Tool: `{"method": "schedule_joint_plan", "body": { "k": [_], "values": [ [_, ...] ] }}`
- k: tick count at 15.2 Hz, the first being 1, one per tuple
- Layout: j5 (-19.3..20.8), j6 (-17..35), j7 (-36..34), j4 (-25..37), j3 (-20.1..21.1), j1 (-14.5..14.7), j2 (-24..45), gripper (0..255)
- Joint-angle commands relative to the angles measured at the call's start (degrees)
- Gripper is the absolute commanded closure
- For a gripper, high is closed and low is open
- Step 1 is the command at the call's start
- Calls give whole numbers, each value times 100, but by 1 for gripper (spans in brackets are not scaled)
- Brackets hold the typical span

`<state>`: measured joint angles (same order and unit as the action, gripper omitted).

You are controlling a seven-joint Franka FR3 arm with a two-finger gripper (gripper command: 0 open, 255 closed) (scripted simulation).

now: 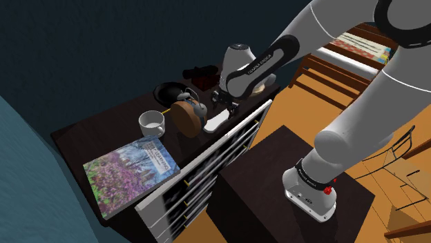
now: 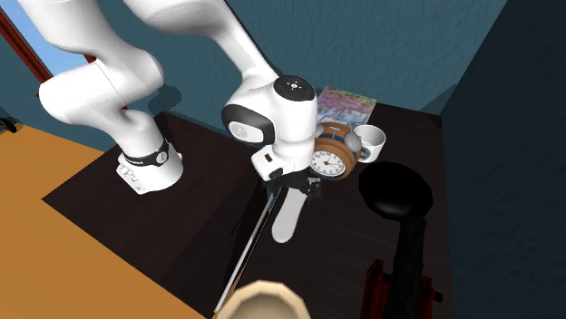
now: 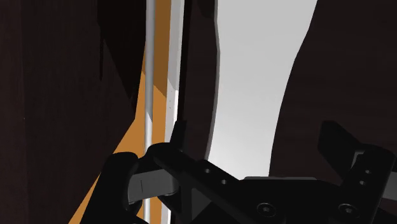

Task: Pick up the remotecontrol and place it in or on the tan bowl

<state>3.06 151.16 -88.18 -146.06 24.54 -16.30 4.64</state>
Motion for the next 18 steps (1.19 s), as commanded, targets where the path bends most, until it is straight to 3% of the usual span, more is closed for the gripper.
{"method": "schedule_joint_plan", "body": {
  "k": [1,6,14,15,18],
  "values": [
    [184,192,-216,7,-50,21,213,0],
    [600,541,-516,34,-215,115,630,0],
    [597,539,-513,35,-218,118,629,0],
    [597,539,-513,35,-218,118,629,255],
    [599,541,-514,35,-218,118,631,255]
  ]
}}
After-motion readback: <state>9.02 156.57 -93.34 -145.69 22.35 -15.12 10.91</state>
